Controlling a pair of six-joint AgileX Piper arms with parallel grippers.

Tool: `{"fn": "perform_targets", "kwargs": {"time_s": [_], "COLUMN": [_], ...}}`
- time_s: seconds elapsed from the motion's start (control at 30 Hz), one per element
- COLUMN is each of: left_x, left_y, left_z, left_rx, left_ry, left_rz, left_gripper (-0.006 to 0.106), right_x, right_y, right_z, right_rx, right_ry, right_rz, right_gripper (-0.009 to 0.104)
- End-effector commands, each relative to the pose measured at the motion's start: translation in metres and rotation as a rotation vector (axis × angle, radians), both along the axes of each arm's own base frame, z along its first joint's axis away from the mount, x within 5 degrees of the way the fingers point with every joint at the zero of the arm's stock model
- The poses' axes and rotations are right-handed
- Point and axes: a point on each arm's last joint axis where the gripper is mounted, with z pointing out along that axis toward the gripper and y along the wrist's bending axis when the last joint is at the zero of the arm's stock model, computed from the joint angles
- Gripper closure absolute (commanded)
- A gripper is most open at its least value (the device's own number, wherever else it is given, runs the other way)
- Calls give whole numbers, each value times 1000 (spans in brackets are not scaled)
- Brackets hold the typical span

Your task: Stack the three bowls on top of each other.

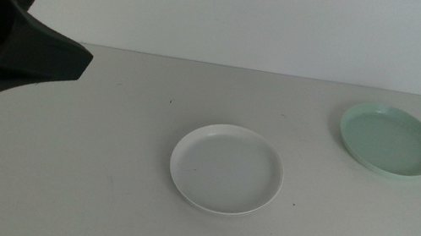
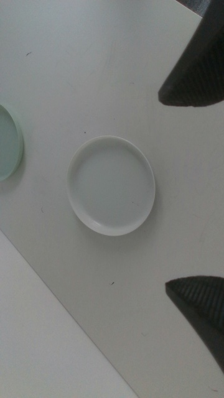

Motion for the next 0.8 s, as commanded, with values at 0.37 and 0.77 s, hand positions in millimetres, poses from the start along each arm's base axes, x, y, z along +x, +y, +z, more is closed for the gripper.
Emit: {"fn": "perform_targets", "kwargs": {"time_s": [0.37,0.77], "left_x": [-4,-3], "left_y": [1,1], "left_z": [14,14], "left_rx": [-67,-68], "left_ry": [-67,-67], "left_rz": [12,12], "left_gripper": [-5,-5], "right_x": [78,166], "right_y": [-50,-70], "right_z": [3,-17], "right_rx": [48,59], "right_ry": [-66,13], "right_rz": [-180,-102], "right_gripper": [43,43]}}
